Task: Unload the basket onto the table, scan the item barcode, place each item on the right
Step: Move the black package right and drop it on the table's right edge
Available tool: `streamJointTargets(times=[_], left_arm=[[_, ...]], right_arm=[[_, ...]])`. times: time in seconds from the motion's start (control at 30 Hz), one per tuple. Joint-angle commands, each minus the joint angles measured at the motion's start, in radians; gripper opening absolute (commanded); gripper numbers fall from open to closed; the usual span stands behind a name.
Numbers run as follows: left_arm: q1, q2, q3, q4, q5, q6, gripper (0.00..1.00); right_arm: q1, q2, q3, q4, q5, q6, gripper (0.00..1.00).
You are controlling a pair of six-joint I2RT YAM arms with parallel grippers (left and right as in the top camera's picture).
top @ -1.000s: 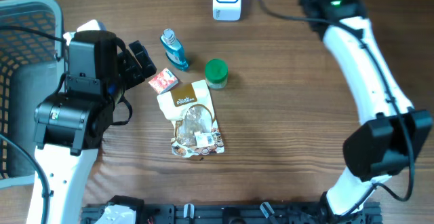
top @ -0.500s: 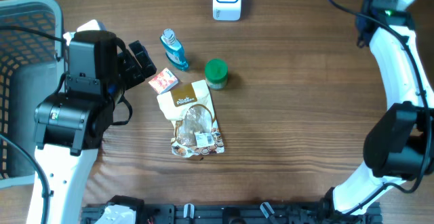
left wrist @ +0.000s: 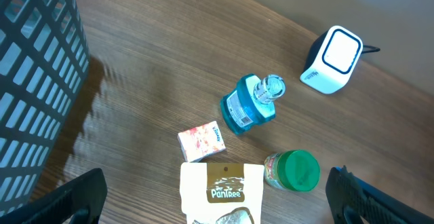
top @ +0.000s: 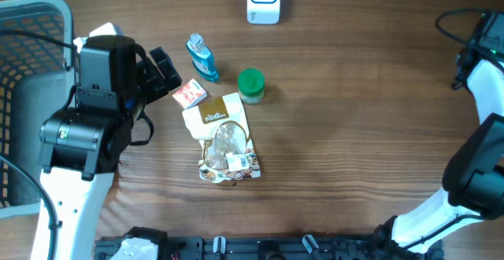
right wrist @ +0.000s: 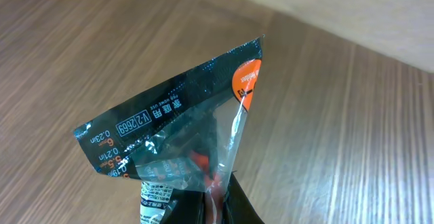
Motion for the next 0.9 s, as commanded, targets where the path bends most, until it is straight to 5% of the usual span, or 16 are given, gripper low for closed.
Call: streamJointTargets(times=[0.0, 0.23, 0.33, 0.37, 0.5, 0.87], left_arm=[[0.005, -0.011, 0.012, 0.002, -0.013, 0.015, 1.0], [0.005, -0.011, 0.012, 0.002, -0.013, 0.015, 1.0], [0.005, -0.011, 0.012, 0.002, -0.013, 0.015, 1.0], [0.005, -0.011, 0.012, 0.002, -0.013, 0.015, 1.0], [0.005, -0.011, 0.012, 0.002, -0.013, 0.015, 1.0], [0.005, -0.011, 0.012, 0.002, -0.013, 0.015, 1.0]], right_arm=[[-0.052, 0.071, -0.002, 0.009, 0.025, 0.029, 0.05], [-0.068, 0.195, -0.002, 0.032, 0.013, 0.056, 0.05], [-0.068, 0.203, -0.002, 0.049, 0.014, 0.044, 0.35], [-0.068, 0.202, 0.0, 0.051, 0.016, 0.039, 0.55], [-0.068, 0.193, 0.029, 0.045, 0.018, -0.037, 1.0], [0.099, -0.144, 0.08, -0.121, -0.305, 0.024, 1.0]])
